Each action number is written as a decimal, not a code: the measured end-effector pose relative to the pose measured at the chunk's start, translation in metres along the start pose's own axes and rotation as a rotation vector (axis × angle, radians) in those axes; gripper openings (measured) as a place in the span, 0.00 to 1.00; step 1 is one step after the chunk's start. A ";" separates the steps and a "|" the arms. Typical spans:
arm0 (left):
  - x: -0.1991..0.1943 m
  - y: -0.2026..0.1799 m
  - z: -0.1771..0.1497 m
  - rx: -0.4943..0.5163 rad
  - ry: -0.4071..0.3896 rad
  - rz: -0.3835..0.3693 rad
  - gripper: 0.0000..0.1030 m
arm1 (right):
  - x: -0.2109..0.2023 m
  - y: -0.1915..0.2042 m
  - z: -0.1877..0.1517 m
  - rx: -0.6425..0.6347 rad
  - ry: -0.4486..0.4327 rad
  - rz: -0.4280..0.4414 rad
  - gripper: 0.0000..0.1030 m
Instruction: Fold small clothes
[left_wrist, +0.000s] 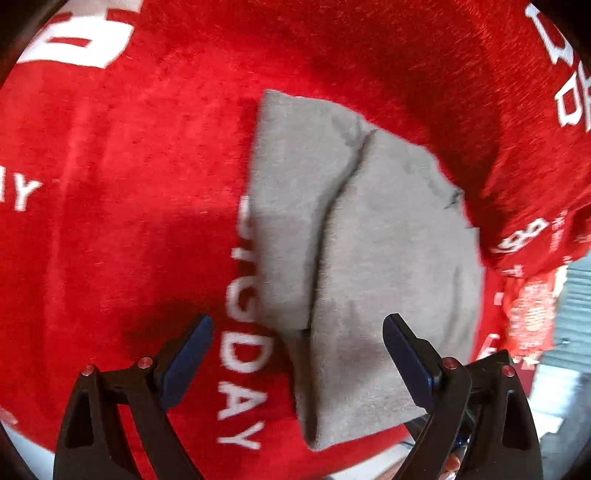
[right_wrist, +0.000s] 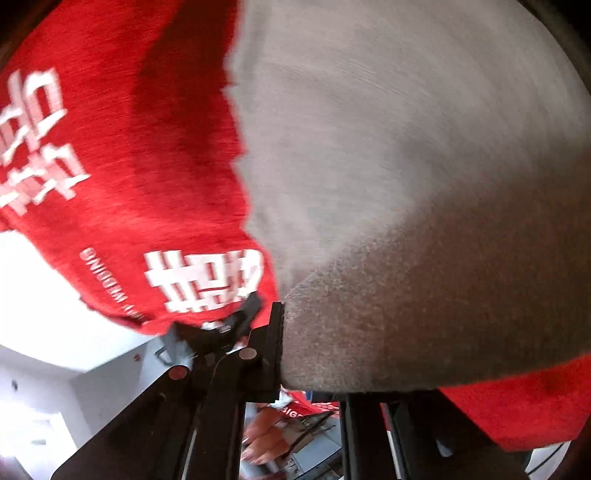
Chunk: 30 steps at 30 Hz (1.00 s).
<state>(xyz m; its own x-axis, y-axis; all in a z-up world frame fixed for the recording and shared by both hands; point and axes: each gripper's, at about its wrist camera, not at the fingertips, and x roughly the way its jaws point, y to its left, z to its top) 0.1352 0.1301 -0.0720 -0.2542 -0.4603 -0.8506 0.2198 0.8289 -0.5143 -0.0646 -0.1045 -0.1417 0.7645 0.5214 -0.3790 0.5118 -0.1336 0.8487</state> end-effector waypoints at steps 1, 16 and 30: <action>0.002 0.000 0.002 -0.001 0.010 -0.030 0.91 | -0.002 0.006 0.001 -0.022 0.003 0.004 0.09; 0.049 -0.074 0.033 0.125 0.017 -0.039 0.91 | 0.000 -0.004 -0.008 -0.124 0.173 -0.223 0.13; 0.063 -0.083 0.024 0.162 -0.004 0.102 0.91 | -0.064 0.046 0.035 -0.436 0.091 -0.534 0.67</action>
<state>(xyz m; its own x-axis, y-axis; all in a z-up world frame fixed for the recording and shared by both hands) 0.1240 0.0246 -0.0856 -0.2188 -0.3777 -0.8997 0.3930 0.8098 -0.4356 -0.0767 -0.1734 -0.0909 0.4059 0.4926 -0.7698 0.5899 0.5021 0.6324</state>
